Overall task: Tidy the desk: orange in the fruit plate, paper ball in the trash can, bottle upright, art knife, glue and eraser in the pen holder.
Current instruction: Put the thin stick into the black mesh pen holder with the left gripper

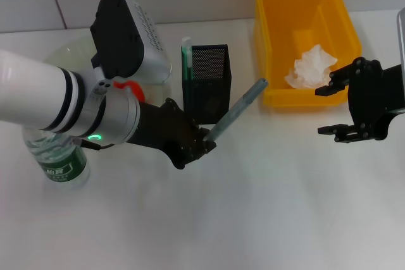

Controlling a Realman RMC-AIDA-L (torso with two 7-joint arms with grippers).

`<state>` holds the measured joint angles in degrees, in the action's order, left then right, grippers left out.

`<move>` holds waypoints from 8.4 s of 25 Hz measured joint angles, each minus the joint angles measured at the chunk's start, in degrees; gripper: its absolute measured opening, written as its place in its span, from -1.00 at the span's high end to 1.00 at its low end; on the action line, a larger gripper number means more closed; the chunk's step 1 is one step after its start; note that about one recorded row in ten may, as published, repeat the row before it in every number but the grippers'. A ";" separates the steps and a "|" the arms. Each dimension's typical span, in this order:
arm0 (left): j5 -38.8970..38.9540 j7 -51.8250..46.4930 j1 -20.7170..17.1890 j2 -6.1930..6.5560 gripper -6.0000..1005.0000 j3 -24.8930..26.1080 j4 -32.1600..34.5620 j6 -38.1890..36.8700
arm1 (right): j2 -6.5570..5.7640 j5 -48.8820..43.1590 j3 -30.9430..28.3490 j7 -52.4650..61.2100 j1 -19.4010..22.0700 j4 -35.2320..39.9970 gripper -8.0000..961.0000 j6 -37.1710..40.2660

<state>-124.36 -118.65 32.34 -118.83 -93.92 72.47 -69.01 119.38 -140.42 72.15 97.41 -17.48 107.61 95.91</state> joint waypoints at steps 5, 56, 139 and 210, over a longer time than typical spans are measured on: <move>-0.58 -0.29 0.01 0.00 0.67 -0.01 0.04 -0.23 | 0.08 0.09 0.08 0.03 0.15 0.09 -0.21 -0.10; 8.09 2.69 -4.99 0.08 0.67 0.50 0.82 13.64 | -0.02 51.00 -20.53 -15.55 9.29 -33.07 -0.20 -8.21; -41.23 24.21 -16.86 -0.20 0.67 -21.24 14.31 53.18 | 0.05 54.77 -25.50 -26.12 10.02 -55.20 -0.21 2.11; -38.29 61.22 -7.63 -0.35 0.67 -24.20 -19.86 97.68 | -0.21 54.79 -36.39 -22.66 12.77 -59.98 -0.22 11.91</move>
<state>-162.65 -57.43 24.70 -119.18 -118.12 52.61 28.67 119.18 -85.63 35.77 74.76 -4.71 47.63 107.81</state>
